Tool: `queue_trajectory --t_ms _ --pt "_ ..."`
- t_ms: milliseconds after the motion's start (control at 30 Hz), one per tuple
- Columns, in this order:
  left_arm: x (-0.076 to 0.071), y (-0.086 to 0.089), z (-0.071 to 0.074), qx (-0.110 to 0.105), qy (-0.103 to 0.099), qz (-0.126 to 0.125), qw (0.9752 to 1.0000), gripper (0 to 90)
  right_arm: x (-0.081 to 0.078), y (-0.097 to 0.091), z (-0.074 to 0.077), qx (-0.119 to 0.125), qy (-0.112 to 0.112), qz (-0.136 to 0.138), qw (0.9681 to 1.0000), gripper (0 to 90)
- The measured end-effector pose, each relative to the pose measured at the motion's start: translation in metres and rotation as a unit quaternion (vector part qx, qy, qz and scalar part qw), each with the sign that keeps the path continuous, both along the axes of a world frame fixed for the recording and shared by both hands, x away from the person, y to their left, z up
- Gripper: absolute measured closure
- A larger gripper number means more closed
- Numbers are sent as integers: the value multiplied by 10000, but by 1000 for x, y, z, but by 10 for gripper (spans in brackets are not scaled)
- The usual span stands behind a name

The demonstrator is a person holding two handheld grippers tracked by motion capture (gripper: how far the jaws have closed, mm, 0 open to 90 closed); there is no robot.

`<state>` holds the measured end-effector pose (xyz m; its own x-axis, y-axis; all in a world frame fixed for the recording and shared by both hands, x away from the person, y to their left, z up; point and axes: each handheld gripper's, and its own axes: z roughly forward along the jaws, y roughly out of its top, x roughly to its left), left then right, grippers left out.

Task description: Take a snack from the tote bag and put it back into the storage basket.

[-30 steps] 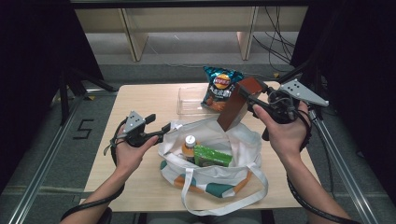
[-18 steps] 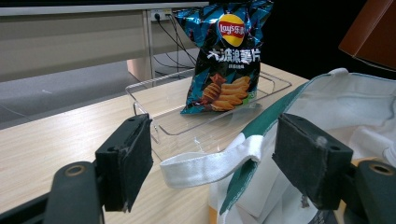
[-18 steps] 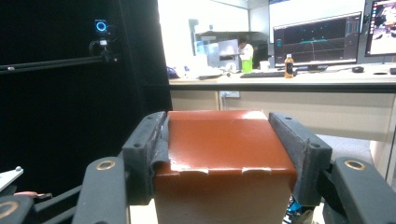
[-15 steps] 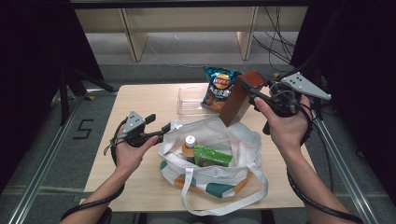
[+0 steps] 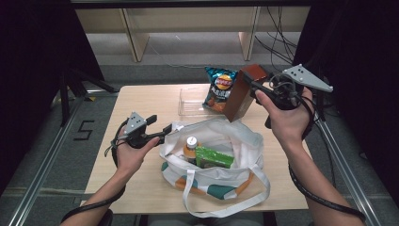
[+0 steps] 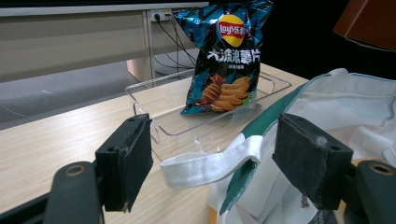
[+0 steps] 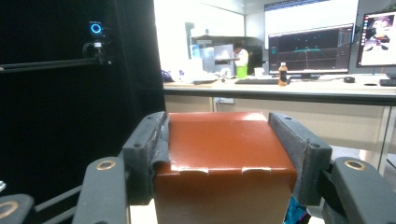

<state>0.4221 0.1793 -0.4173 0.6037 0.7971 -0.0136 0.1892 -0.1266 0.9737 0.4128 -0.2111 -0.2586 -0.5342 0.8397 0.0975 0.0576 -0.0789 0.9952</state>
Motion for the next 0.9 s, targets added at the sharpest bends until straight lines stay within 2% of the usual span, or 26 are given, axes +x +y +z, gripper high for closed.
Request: queue_trajectory --t_ms 267,400,433,467,633,733,800,900 --pt "0 0 0 -2 -7 -4 10000 269 10 -2 -3 -37 36 -174 9998 397" --pt "1 1 1 78 -48 -22 10000 269 15 -2 -4 -83 -38 -256 9996 397" --pt "1 1 1 78 -48 -22 10000 269 15 -2 -4 -88 19 -261 9996 397" --pt "0 0 0 3 -15 -9 10000 270 16 -1 -4 -46 5 -287 9996 397" --pt "0 0 0 32 -31 -12 10000 269 19 1 -4 -54 -6 -396 9992 397" --pt "0 0 0 -28 -11 -7 10000 269 24 3 -5 -128 -29 -418 9990 397" --pt "0 0 0 -31 -8 -6 10000 269 25 5 -5 -70 40 -420 9991 397" --pt "0 0 0 -30 -10 -10 10000 269 29 6 -7 -141 1 -460 9988 397"
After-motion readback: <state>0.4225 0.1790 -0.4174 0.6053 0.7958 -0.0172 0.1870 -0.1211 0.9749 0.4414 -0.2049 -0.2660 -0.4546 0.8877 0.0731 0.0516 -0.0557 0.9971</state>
